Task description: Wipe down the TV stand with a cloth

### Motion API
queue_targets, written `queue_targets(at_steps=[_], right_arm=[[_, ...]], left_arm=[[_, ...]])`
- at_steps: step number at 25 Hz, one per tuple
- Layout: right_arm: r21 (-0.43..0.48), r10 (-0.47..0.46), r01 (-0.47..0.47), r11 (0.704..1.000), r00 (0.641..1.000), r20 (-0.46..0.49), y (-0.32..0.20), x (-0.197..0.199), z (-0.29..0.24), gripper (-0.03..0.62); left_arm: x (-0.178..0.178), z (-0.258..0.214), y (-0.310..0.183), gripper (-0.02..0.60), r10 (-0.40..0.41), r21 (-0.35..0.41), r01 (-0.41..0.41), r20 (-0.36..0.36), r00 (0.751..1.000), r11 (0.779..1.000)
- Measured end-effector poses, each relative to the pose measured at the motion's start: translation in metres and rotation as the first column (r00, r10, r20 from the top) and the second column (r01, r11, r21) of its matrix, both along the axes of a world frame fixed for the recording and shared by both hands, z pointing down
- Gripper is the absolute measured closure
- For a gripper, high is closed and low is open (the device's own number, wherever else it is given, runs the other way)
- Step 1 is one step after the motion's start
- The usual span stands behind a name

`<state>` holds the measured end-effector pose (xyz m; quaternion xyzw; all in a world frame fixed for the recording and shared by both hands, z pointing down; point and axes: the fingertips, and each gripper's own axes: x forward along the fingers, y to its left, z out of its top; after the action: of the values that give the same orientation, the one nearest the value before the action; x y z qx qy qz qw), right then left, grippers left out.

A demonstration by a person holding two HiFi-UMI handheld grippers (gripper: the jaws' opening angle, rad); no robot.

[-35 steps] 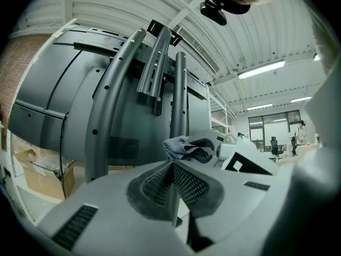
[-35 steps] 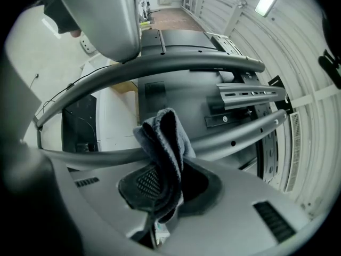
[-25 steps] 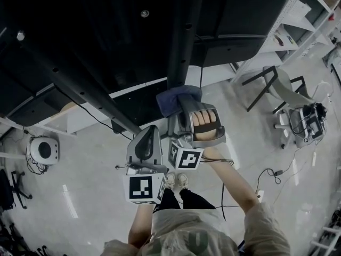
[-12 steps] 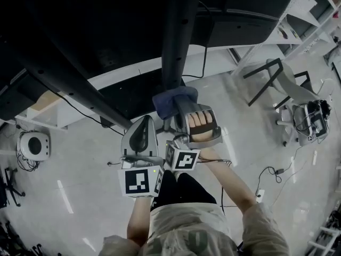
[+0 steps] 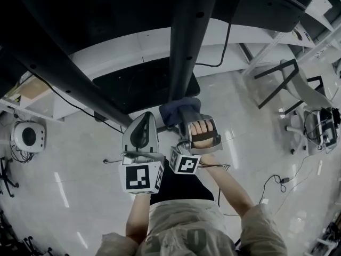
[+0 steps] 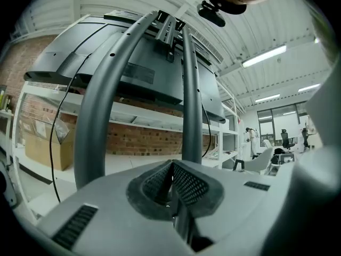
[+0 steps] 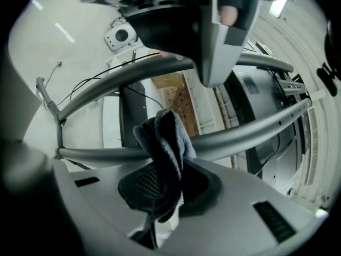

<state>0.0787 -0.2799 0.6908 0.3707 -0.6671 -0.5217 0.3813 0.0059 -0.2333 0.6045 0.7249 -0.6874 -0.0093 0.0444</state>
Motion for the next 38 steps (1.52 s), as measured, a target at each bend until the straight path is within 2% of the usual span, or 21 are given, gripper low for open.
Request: queue_targets(at_steps=[6,10,14,19,21,23,27,29,31,34,36,38], right_arm=[[-0.031,-0.011,0.009,0.999,0.999,-0.052,0.001,0.002,0.063,0.537],[-0.037,-0.017,0.014,0.999,0.998,-0.067,0.001,0.0,0.084,0.537],[-0.029,-0.015,0.013,0.999,0.997,-0.082,-0.002,0.001,0.096,0.537],[-0.122,-0.02,0.011,0.992,0.997,-0.07,0.008,0.002,0.096,0.537],[-0.158,-0.005,-0.002,0.987,0.999,-0.046,0.014,0.008,0.073,0.537],[-0.175,0.017,-0.015,0.984,1.0,0.004,0.014,0.011,0.025,0.537],[-0.235,0.064,-0.015,0.972,0.977,0.202,0.028,0.012,-0.112,0.537],[-0.291,0.096,0.013,0.957,0.929,0.358,0.033,0.01,-0.188,0.537],[-0.344,0.125,0.079,0.936,0.837,0.533,0.039,0.007,-0.259,0.537],[-0.338,0.12,0.225,0.914,0.646,0.754,0.055,0.005,-0.347,0.537],[-0.289,0.094,0.312,0.905,0.516,0.851,0.065,0.008,-0.389,0.537],[-0.275,0.118,0.369,0.888,0.394,0.911,0.075,0.016,-0.411,0.537]], left_arm=[[-0.008,0.027,-0.002,0.566,-0.018,-0.001,0.018,0.02,1.0,1.0],[-0.012,0.042,-0.007,0.566,-0.015,-0.008,0.015,0.021,1.0,1.0],[-0.003,0.034,-0.012,0.566,0.014,0.001,-0.014,0.029,0.999,1.0],[-0.008,0.025,-0.001,0.566,-0.021,-0.02,0.021,0.028,0.999,1.0],[-0.005,0.002,0.001,0.566,-0.017,-0.028,0.018,0.02,1.0,0.999],[-0.004,-0.039,0.001,0.566,-0.011,-0.018,0.012,0.023,1.0,1.0],[-0.012,-0.15,0.011,0.566,-0.024,0.009,0.023,0.03,0.999,1.0],[-0.013,-0.204,0.017,0.566,-0.036,0.036,0.035,0.043,0.998,0.999],[-0.014,-0.252,0.025,0.566,-0.051,0.079,0.045,0.067,0.996,0.996],[-0.015,-0.303,0.045,0.566,-0.085,0.154,0.068,0.102,0.991,0.986],[-0.013,-0.323,0.056,0.566,-0.098,0.193,0.075,0.115,0.989,0.978],[-0.007,-0.336,0.067,0.566,-0.097,0.219,0.068,0.123,0.988,0.973]])
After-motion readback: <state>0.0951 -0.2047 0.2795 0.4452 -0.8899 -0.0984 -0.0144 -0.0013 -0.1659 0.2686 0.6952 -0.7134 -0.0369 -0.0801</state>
